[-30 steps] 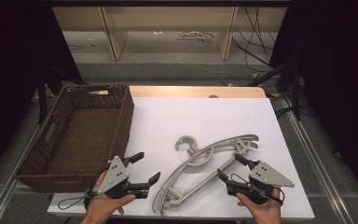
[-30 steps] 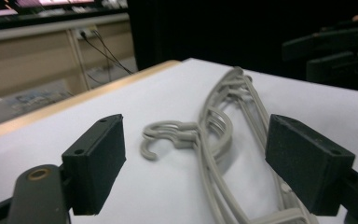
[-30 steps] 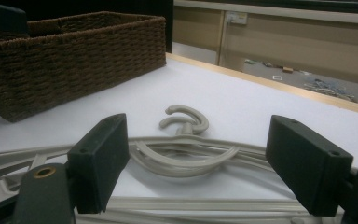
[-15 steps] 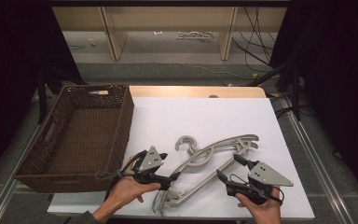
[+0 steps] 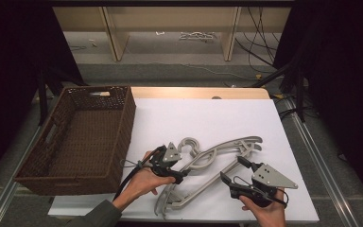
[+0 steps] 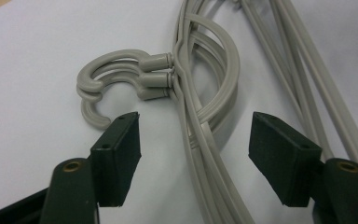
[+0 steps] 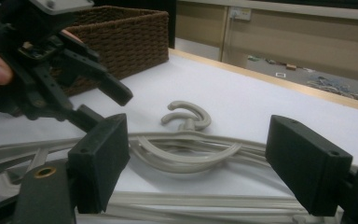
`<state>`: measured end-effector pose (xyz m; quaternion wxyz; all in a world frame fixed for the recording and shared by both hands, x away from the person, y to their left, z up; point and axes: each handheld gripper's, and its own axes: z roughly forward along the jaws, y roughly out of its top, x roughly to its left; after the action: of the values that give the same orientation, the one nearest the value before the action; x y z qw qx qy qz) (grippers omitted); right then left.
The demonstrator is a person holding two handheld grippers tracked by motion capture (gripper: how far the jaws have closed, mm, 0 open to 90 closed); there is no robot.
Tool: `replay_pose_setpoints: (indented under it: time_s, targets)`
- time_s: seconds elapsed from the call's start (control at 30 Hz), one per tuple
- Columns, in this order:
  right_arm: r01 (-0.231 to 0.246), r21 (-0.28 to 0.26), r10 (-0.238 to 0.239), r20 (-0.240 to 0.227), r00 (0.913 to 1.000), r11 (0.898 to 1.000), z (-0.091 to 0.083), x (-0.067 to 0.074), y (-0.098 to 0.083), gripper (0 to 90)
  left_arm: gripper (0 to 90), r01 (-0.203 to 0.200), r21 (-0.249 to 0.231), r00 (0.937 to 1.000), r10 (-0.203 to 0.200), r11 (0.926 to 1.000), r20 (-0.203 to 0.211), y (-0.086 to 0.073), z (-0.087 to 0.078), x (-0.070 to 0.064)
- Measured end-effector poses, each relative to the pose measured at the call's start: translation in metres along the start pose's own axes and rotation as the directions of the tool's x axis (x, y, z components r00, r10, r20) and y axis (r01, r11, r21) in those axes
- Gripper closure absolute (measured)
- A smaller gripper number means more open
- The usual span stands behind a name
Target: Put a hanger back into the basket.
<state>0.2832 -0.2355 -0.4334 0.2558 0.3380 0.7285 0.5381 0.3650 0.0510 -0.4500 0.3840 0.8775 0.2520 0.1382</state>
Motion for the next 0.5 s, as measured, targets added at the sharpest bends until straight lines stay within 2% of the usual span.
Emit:
replay_pose_setpoints:
  time_s: [0.03, 0.17, 0.3, 0.37, 0.43, 0.47, 0.5]
  targets:
    - [0.001, 0.001, -0.001, -0.001, 1.0000, 1.000, 0.000, 0.000, 0.000, 22.6, 34.6, -0.008, 0.023, 0.9999, 0.008, 0.9997, 0.009, 0.002, 0.003, 0.001]
    - [-0.001, -0.003, 0.001, 0.002, 1.0000, 1.000, 0.001, 0.000, 0.000, 22.5, 37.9, -0.034, 0.084, 0.9994, 0.034, 0.9959, -0.001, 0.006, 0.017, -0.002]
    - [0.000, -0.002, 0.000, 0.000, 1.0000, 1.000, 0.000, -0.001, 0.000, 22.6, 40.6, -0.036, 0.120, 0.9993, 0.037, 0.9921, 0.001, 0.009, 0.026, 0.001]
    - [0.002, -0.004, -0.002, -0.001, 1.0000, 1.000, 0.000, -0.001, 0.000, 22.6, 40.7, -0.010, 0.105, 0.9993, 0.006, 0.9945, 0.038, 0.011, 0.028, 0.004]
    - [-0.002, -0.002, 0.002, -0.001, 1.0000, 1.000, 0.000, -0.001, 0.000, 22.6, 40.8, -0.016, 0.106, 0.9992, 0.012, 0.9942, 0.037, 0.012, 0.027, 0.006]
    - [-0.010, -0.007, 0.010, -0.014, 0.9999, 1.000, 0.002, -0.001, 0.000, 22.6, 40.9, 0.001, 0.101, 0.9992, -0.005, 0.9949, 0.039, 0.014, 0.026, 0.007]
    - [-0.010, -0.007, 0.010, -0.014, 0.9999, 1.000, 0.002, -0.001, 0.000, 22.6, 41.4, 0.001, 0.101, 0.9992, -0.005, 0.9949, 0.039, 0.014, 0.026, 0.007]
